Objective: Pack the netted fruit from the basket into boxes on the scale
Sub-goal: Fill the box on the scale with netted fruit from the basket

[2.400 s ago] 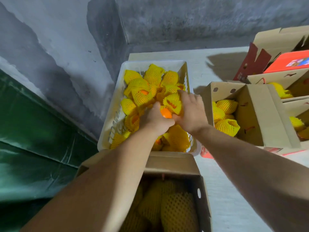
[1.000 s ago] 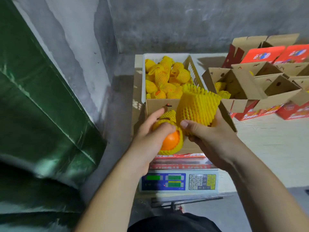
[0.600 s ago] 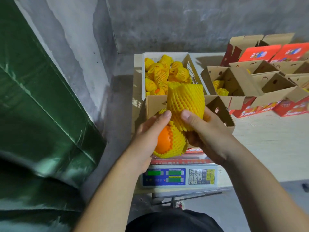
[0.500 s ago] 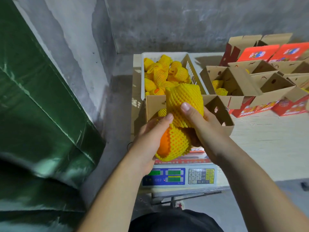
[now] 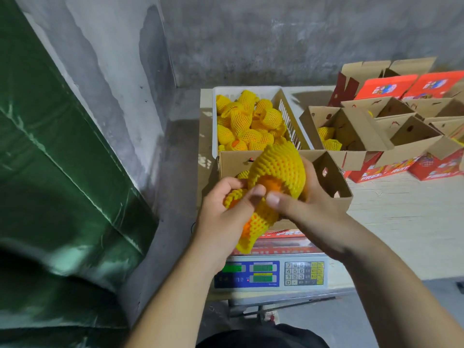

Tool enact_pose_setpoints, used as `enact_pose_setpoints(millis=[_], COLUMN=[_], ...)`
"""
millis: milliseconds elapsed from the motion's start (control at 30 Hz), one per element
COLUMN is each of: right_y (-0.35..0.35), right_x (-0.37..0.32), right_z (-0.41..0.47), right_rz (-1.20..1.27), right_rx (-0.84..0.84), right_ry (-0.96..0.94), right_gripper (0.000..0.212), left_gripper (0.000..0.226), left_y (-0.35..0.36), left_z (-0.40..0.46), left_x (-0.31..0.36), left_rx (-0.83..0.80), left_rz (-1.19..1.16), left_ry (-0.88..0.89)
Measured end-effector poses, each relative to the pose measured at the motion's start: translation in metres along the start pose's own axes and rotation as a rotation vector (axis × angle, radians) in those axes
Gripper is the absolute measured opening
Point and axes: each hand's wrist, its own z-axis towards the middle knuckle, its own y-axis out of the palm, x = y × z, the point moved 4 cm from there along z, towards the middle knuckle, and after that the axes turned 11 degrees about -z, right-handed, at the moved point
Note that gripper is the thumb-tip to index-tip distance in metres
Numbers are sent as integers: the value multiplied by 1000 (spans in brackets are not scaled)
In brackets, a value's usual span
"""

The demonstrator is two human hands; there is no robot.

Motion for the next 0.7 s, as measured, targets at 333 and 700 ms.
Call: enact_pose_setpoints(millis=[333,700], right_y=[-10,-34], right_x=[13,-13], right_z=[7,38], right_rz=[22,-200], right_rx=[410,458], right_ry=[-94,-108], right_gripper=[73,70], left_gripper=[12,44], left_y=[4,4], left_z=[0,8], left_x=[4,3], left_rx=[-100,173], left_rz=[149,-200], left_ry=[79,-191])
